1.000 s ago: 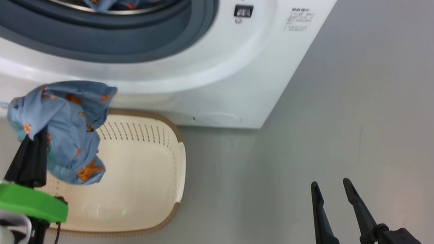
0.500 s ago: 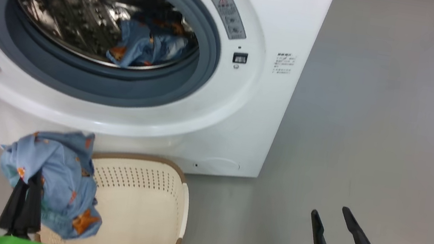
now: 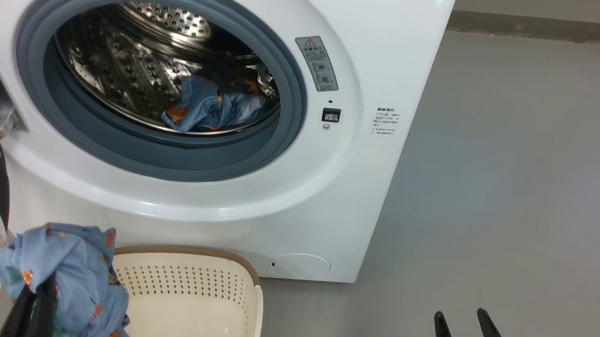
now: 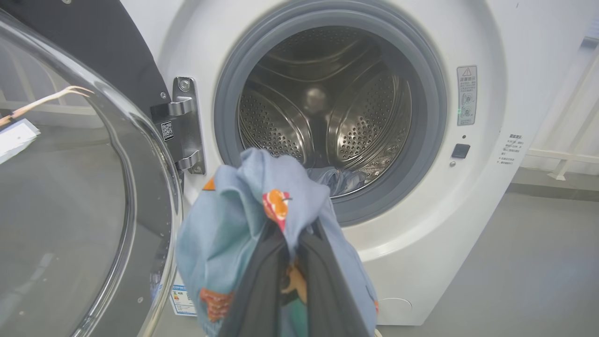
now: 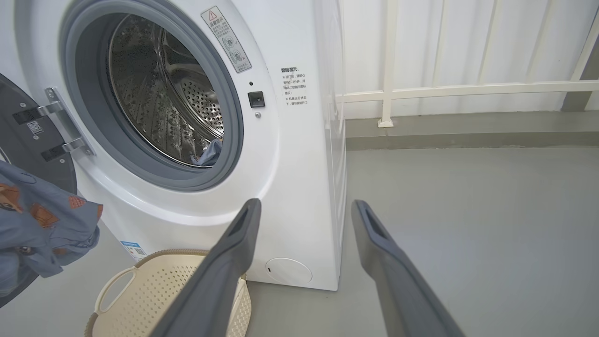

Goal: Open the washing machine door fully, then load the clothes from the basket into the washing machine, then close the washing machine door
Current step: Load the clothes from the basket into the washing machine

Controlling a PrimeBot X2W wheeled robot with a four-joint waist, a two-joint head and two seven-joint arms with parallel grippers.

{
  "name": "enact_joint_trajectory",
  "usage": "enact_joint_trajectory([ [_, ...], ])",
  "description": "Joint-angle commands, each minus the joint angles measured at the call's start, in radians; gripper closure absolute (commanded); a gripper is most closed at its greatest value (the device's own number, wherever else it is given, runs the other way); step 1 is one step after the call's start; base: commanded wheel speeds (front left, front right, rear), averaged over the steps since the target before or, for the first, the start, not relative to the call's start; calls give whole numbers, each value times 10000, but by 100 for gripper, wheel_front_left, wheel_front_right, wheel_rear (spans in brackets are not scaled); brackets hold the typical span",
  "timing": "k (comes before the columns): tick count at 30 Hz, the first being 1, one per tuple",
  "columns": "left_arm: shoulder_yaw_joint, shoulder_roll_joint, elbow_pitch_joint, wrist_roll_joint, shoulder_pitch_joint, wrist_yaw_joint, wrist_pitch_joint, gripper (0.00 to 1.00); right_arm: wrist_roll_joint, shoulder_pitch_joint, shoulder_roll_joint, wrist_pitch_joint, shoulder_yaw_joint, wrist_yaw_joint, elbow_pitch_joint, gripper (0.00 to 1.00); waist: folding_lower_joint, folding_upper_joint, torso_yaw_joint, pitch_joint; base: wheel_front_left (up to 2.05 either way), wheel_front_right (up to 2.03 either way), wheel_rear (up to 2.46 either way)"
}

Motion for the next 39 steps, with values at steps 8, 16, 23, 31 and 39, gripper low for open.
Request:
enact_joint_trajectory([
  [8, 154, 47, -329, -16, -52, 154, -62, 100, -61, -80, -27, -49, 307, 14, -275, 0, 0, -1, -15, -106, 0, 0, 0],
  [16, 103, 46, -301, -111, -253, 169, -63, 100, -56, -165, -27, -49, 321, 14, -344, 0, 0, -1, -134, 269, 0, 0, 0],
  [23, -1, 46, -124, -163, -820, 167, -63, 100, -138, -322, -27, -49, 267, 14, -447, 0, 0, -1, -168, 939, 0, 0, 0],
  [31, -10, 46, 339, -11, -1973, 57, -63, 100, -238, -670, -27, -49, 275, 14, -562, 0, 0, -1, -362, 1838, 0, 0, 0],
  [39, 135, 238, 1006, 345, -3506, -86, -63, 100, -202, -1014, -27, -49, 384, 14, -569, 0, 0, -1, -778, 2561, 0, 0, 0],
])
